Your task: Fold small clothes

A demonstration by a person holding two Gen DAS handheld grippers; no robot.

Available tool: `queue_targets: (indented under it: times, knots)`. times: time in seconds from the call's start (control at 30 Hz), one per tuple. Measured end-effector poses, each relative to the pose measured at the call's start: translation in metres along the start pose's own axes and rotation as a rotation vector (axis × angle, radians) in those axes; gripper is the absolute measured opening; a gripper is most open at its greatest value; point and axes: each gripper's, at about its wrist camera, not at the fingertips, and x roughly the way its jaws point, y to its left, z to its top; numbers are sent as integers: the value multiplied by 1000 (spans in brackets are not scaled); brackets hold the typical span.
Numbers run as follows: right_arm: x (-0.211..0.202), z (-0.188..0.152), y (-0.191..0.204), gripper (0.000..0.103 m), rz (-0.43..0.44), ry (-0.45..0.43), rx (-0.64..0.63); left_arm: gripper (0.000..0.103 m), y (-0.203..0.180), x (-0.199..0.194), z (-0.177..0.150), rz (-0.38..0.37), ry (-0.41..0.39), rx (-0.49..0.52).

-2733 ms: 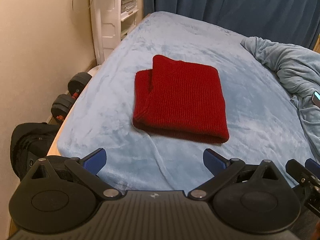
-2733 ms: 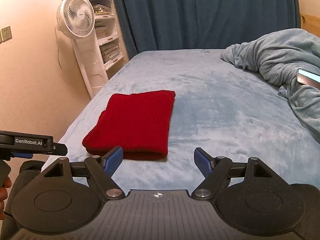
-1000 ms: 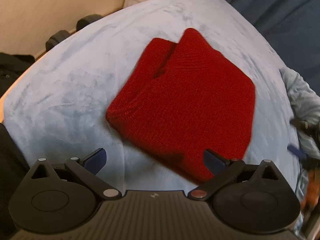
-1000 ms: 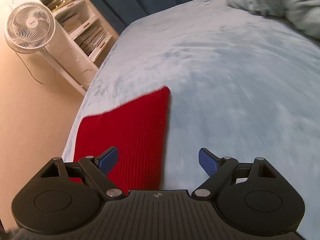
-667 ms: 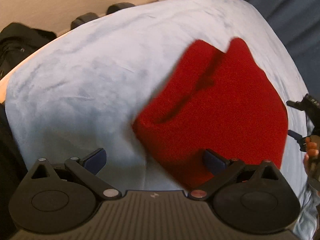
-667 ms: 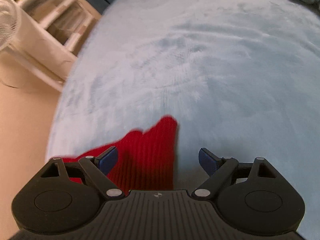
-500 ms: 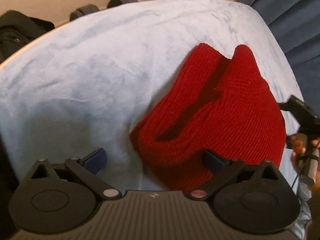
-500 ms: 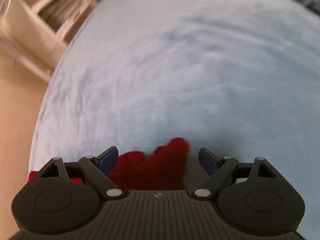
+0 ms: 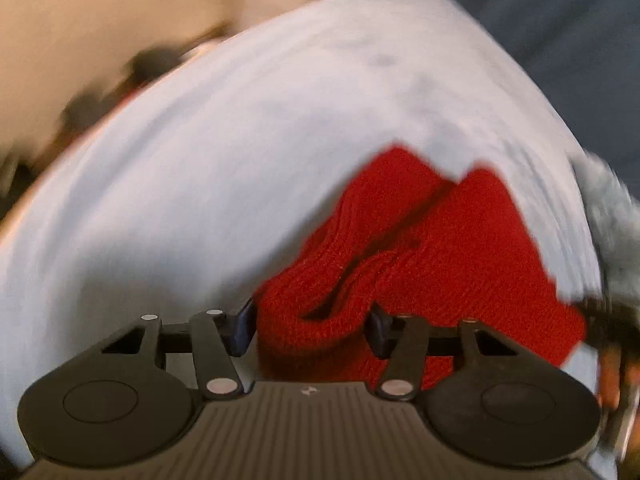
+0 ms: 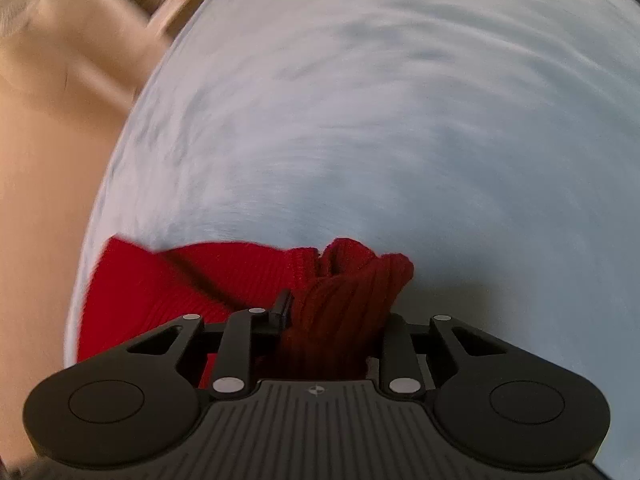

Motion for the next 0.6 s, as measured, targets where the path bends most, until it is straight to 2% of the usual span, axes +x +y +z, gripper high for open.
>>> queue_targets:
  times: [0.07,0.17,0.27,0.3,0.37,0.47,0.6]
  knots:
    - [-26,-39,-41,24,29,-71,149,59,-45,23,46,-46,7,195]
    - [-58,-134,-98,24,86,-176,480,59,-124,69,86,-104,53,469]
    - [-68,-217,-98,24,127,-309,696,59,-177,104,93,-53,70,617]
    - [-66,-240,-87,25,139,-360,759,60,-183,107,91,-35,65,635]
    - [-60,-254,-70,26,118,-398,794,59,-177,106,90,-30,55,622]
    - [-60,-237,-59,27,42,-397,697,58,-147,103,102,-72,52,536]
    - [-62,-224,-72,34,50,-356,684,56,-120,101,107,-64,31,451]
